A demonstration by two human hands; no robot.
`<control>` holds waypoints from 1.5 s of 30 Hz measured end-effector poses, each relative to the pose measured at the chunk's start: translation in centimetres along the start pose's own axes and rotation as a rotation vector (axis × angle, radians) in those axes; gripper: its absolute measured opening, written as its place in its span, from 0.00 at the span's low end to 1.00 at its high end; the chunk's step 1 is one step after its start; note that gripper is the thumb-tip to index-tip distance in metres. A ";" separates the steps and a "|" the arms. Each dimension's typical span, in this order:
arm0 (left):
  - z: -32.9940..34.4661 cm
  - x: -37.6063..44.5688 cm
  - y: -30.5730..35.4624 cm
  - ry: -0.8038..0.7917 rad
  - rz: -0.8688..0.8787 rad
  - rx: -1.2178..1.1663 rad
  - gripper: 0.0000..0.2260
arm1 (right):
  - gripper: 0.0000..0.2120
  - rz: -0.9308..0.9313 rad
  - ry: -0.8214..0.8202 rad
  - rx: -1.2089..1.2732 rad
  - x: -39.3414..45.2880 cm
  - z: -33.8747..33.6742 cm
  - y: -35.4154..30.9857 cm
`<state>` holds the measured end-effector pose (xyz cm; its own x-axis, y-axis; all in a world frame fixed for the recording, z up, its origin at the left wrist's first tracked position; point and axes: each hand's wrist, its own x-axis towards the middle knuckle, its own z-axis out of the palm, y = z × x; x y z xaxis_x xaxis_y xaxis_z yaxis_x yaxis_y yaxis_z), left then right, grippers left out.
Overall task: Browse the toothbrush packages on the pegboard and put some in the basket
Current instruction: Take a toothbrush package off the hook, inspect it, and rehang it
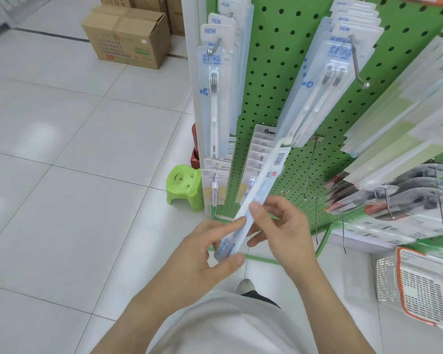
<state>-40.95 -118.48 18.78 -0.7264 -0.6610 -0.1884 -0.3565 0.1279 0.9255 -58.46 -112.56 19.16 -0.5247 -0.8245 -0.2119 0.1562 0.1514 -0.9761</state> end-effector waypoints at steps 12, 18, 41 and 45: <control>-0.2 0.1 0.0 0.013 -0.190 -0.369 0.11 | 0.25 -0.015 0.103 -0.033 0.4 -0.8 0.3; -0.1 0.3 -0.6 -0.017 -0.163 -0.378 0.17 | 0.42 -0.048 0.255 0.053 0.7 -1.9 0.2; -1.5 -0.4 -0.8 -0.094 -0.282 -0.275 0.16 | 0.24 -0.068 0.383 -0.008 1.3 -3.7 2.3; -1.5 -0.5 -1.5 -0.227 -0.294 -0.029 0.13 | 0.28 -0.044 0.311 -0.037 1.0 -2.7 2.5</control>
<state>-39.15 -119.42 18.01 -0.7085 -0.4849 -0.5127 -0.5548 -0.0663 0.8294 -60.84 -111.51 16.41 -0.7619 -0.6254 -0.1683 0.0996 0.1437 -0.9846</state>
